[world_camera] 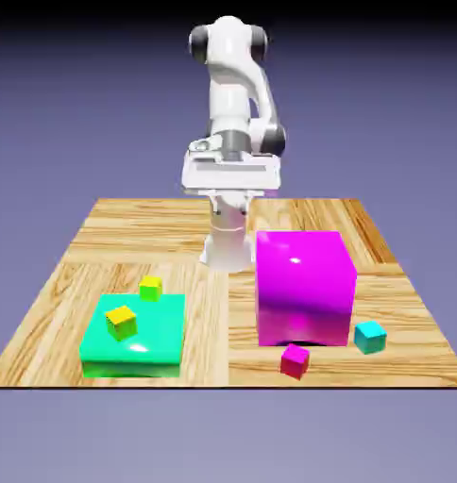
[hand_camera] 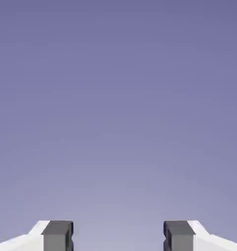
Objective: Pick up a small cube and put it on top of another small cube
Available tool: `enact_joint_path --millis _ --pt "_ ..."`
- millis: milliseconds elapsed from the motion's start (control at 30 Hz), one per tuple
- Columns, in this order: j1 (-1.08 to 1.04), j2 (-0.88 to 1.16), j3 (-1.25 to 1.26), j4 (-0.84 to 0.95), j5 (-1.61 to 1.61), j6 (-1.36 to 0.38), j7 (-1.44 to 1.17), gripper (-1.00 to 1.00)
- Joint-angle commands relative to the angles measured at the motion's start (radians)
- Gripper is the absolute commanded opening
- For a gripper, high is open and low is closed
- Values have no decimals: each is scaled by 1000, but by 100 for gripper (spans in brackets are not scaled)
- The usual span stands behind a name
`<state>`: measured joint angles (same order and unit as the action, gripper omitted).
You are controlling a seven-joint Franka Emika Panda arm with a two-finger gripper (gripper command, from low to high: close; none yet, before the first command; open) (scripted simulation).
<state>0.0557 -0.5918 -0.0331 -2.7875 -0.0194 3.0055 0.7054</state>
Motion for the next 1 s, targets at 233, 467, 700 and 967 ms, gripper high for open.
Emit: enact_joint_path --millis 233,467,700,967 --pt "290 -145 -220 149 -129 -209 -236 0" --pt "544 -272 -412 280 -241 -392 -443 0" --pt "797 -398 -604 410 -354 -575 -650 0" --pt "1087 -543 -824 559 -482 -784 -887 0"
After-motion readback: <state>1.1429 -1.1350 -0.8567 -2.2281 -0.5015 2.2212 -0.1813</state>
